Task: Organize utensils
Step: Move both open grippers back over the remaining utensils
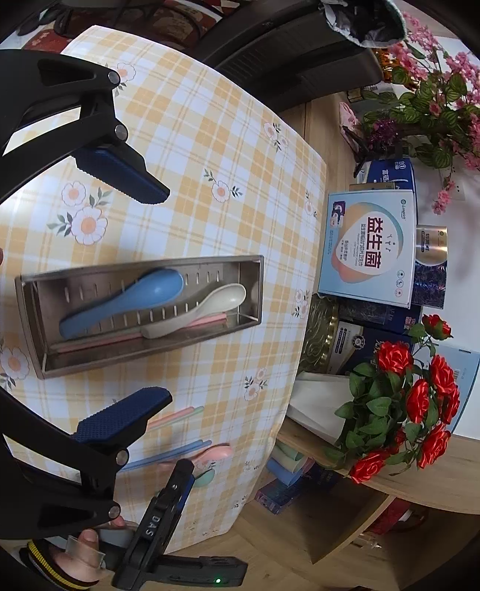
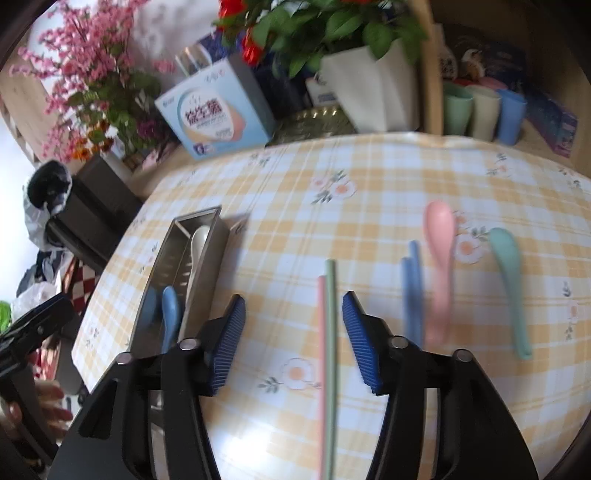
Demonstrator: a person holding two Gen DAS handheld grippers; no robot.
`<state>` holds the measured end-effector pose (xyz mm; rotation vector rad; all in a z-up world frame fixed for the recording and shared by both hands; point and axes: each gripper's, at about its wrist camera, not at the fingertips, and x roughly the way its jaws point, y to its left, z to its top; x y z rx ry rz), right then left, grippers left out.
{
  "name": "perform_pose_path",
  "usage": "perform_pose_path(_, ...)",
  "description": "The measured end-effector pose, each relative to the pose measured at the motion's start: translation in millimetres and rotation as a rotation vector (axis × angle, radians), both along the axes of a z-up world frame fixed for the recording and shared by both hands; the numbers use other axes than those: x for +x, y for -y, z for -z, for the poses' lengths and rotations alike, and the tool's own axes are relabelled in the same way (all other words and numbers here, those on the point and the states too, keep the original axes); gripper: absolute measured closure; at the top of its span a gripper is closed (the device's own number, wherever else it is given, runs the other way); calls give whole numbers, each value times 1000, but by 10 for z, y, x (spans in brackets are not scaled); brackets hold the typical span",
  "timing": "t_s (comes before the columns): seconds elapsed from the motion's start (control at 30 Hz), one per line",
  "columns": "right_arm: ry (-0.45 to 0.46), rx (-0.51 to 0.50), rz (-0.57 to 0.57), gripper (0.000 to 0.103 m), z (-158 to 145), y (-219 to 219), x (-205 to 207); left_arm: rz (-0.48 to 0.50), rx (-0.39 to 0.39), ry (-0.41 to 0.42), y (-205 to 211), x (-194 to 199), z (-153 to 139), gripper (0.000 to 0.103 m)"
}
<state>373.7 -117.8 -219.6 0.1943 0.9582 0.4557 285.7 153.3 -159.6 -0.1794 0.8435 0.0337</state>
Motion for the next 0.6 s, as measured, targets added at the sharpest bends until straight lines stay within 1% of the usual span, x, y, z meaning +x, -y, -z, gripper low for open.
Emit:
perform_pose_path(0.03,2,0,-2,49,3,48,-6,4,5,-1,45,12,-3,6)
perform_pose_path(0.07,1,-2,-4,46,11,124,-11,8,14,-6,105,27,2,6)
perform_pose_path(0.13,7,12,3,43,27,275,-35,31,-2,-22,225,59,22,6)
perform_pose_path(0.17,10,17,8,40,40,358,-48,49,-7,-28,315,70,35,6)
perform_pose_path(0.2,13,13,17,38,65,462,-64,59,-3,-30,384,71,43,6)
perform_pose_path(0.23,14,3,24,37,98,548,-80,67,10,-38,494,80,64,6)
perform_pose_path(0.3,10,-14,33,32,194,712,-108,81,15,-60,685,105,125,6)
perform_pose_path(0.37,3,-43,60,32,294,876,-136,87,22,-75,832,117,181,6)
perform_pose_path(0.4,5,-61,77,32,342,964,-156,90,40,-83,929,130,216,7)
perform_pose_path(0.43,13,-64,86,29,371,1029,-176,99,49,-92,1034,143,259,14)
perform_pose_path(0.47,35,-57,96,19,405,1137,-222,110,44,-104,1120,165,303,19)
perform_pose_path(0.5,47,-54,100,14,424,1193,-245,118,40,-125,1205,197,361,29)
perform_pose_path(0.53,61,-54,105,14,444,1254,-273,122,39,-145,1265,229,415,34)
perform_pose_path(0.6,86,-64,119,14,495,1371,-316,124,32,-177,1375,276,525,37)
